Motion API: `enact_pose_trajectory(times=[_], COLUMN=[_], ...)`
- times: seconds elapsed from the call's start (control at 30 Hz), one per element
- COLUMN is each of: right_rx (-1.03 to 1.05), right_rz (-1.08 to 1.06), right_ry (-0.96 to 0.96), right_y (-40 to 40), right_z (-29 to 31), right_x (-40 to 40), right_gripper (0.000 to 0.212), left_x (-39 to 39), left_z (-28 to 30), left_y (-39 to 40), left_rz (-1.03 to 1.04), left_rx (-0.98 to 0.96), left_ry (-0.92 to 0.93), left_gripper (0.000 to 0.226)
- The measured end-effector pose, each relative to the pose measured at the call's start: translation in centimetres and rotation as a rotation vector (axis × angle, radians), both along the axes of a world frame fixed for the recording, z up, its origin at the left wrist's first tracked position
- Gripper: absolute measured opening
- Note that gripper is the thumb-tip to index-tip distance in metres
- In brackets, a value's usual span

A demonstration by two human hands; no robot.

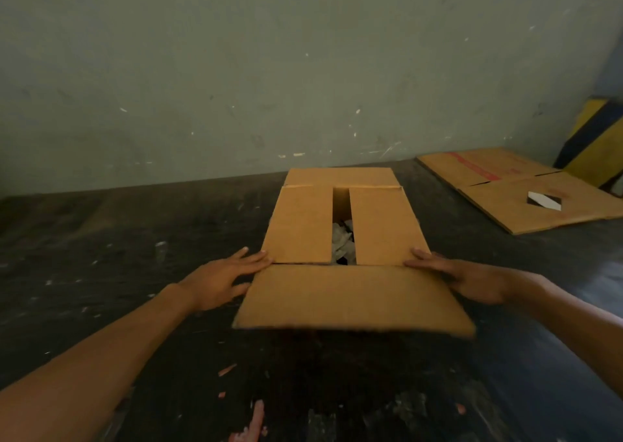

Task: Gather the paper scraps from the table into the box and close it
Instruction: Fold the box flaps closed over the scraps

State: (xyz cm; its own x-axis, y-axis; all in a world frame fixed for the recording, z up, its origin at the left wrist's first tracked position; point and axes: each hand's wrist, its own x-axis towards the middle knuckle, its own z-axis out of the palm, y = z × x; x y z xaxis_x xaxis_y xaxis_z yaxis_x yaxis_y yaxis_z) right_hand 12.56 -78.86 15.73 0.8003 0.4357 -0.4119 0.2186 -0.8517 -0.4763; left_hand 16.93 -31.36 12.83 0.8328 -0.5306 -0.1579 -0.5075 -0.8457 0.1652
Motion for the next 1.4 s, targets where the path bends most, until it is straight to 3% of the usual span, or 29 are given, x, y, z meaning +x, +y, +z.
enact_pose_trajectory(times=[0.13, 0.2, 0.37, 0.53, 0.63, 0.77, 0.97, 1.07, 1.23, 1.4], right_rx=[0.378, 0.543, 0.749, 0.77, 0.722, 0.61, 0.494, 0.513, 0.579, 0.816], right_rz=[-0.325, -0.488, -0.693, -0.812, -0.82, -0.768, -0.752, -0.841, -0.986, -1.041], right_ry=[0.088, 0.093, -0.056, -0.141, -0.084, -0.01, 0.034, 0.031, 0.017, 0.011], right_y=[0.9, 1.6, 2.8, 3.8, 3.8, 4.0, 3.7, 3.4, 4.2, 2.9], right_z=[0.6, 0.1, -2.2, -2.7, -2.5, -1.2, 0.0, -0.4, -0.2, -0.8], right_x=[0.0, 0.3, 1.6, 3.1, 5.2, 8.7, 15.9, 19.6, 24.1, 27.3], right_gripper=[0.033, 0.02, 0.055, 0.079, 0.082, 0.072, 0.057, 0.057, 0.068, 0.091], left_x=[-0.2, -0.4, 0.1, 1.5, 2.7, 4.4, 5.8, 5.4, 5.9, 5.9], left_z=[-0.3, -0.3, -0.9, -1.3, -1.2, -1.5, -2.6, -3.1, -3.5, -3.7], left_y=[-1.5, -3.2, -6.4, -8.5, -9.6, -9.5, -8.8, -8.7, -8.8, -8.5], left_rz=[0.195, 0.323, 0.55, 0.731, 0.84, 0.966, 1.063, 1.042, 1.05, 1.025], left_rx=[-0.399, -0.564, -0.798, -0.78, -0.73, -0.614, -0.707, -0.738, -0.811, -0.829], left_ry=[0.036, -0.016, 0.015, -0.078, -0.015, 0.155, 0.304, 0.305, 0.269, 0.319], left_gripper=[0.034, 0.033, 0.036, 0.069, 0.083, 0.079, 0.101, 0.11, 0.084, 0.105])
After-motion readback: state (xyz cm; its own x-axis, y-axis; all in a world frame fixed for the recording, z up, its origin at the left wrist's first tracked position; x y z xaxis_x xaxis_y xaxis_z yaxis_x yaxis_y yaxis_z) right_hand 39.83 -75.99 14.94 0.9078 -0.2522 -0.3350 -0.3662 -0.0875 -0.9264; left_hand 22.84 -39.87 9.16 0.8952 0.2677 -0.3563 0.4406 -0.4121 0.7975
